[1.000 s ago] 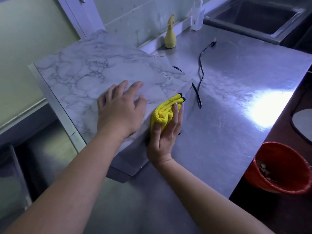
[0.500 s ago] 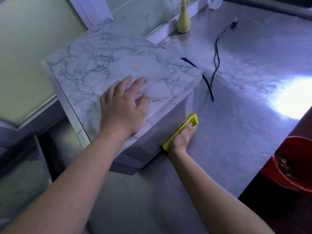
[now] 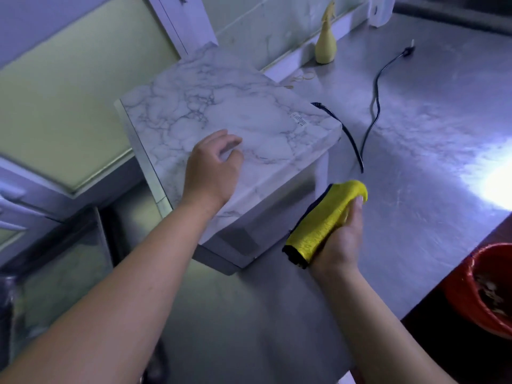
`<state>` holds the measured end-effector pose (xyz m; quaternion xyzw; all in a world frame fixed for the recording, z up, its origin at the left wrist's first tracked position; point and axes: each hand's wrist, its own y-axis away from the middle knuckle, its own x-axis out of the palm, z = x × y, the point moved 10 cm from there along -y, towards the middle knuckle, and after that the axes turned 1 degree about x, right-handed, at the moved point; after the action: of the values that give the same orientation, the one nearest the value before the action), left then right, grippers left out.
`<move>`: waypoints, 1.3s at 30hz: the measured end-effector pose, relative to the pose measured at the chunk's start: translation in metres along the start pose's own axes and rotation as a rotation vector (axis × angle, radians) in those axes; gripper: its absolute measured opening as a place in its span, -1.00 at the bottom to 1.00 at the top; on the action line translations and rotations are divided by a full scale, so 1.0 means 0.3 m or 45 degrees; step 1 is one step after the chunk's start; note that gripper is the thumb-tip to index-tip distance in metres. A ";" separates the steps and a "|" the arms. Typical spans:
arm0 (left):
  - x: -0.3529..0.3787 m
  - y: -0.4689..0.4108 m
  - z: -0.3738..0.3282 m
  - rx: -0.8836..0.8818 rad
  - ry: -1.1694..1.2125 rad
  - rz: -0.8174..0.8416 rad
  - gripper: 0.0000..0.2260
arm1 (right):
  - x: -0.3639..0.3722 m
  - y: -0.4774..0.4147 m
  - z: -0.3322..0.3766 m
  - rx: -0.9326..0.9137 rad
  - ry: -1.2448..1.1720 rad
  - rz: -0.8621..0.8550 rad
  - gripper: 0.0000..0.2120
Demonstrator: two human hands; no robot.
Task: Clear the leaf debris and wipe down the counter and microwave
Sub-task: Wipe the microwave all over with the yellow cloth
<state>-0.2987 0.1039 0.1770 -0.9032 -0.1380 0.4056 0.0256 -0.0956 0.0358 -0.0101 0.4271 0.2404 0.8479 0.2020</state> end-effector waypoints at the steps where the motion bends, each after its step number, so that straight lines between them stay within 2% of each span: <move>1: -0.010 -0.001 0.006 -0.010 -0.015 0.028 -0.74 | 0.049 0.047 0.068 -0.260 0.120 0.020 -0.42; 3: -0.023 -0.014 0.016 0.057 -0.243 0.146 -0.70 | 0.196 0.184 0.180 -0.861 0.343 0.209 -0.43; 5: -0.030 -0.008 0.047 0.154 -0.584 0.287 -0.58 | 0.323 0.276 0.141 -1.232 0.609 0.378 -0.39; 6: -0.035 0.004 0.068 0.190 -0.691 0.343 -0.50 | 0.368 0.287 0.093 -1.329 0.824 0.385 -0.38; 8: -0.037 0.032 0.106 0.222 -0.721 0.392 -0.43 | 0.399 0.263 -0.002 -1.480 1.238 0.227 -0.41; 9: -0.038 0.041 0.117 0.238 -0.702 0.365 -0.44 | 0.393 0.251 -0.032 -1.579 1.312 0.172 -0.42; 12: -0.042 0.036 0.128 0.268 -0.709 0.262 -0.47 | 0.325 0.188 -0.085 -1.789 1.230 0.126 -0.43; 14: -0.042 0.032 0.136 0.278 -0.720 0.244 -0.46 | 0.247 0.118 -0.123 -1.755 1.159 0.098 -0.43; 16: -0.041 0.032 0.138 0.288 -0.696 0.240 -0.46 | 0.170 0.039 -0.164 -1.589 1.111 0.043 -0.43; 18: -0.044 0.033 0.139 0.289 -0.674 0.233 -0.47 | 0.110 -0.029 -0.199 -1.374 1.025 -0.019 -0.43; 24: -0.050 0.037 0.123 0.280 -0.639 0.212 -0.48 | -0.038 -0.185 -0.317 -0.606 0.520 -0.299 -0.34; 28: -0.061 0.034 0.121 0.268 -0.605 0.192 -0.49 | -0.085 -0.212 -0.359 -0.261 0.434 -0.405 -0.49; 32: -0.057 0.032 0.131 0.259 -0.589 0.199 -0.50 | -0.082 -0.209 -0.302 0.022 0.083 -0.398 -0.60; 34: -0.056 0.031 0.132 0.262 -0.586 0.201 -0.50 | -0.052 -0.150 -0.221 0.002 0.051 -0.361 -0.58; 35: -0.054 0.029 0.134 0.263 -0.586 0.207 -0.50 | -0.031 -0.104 -0.171 -0.085 0.077 -0.336 -0.58; 39: -0.050 0.030 0.140 0.276 -0.581 0.207 -0.49 | 0.175 0.186 -0.023 -0.720 0.351 -0.027 -0.62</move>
<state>-0.3371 0.0886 0.1584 -0.7884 -0.0229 0.6120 0.0580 -0.1381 0.0181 0.0516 0.2325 0.0246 0.9289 0.2872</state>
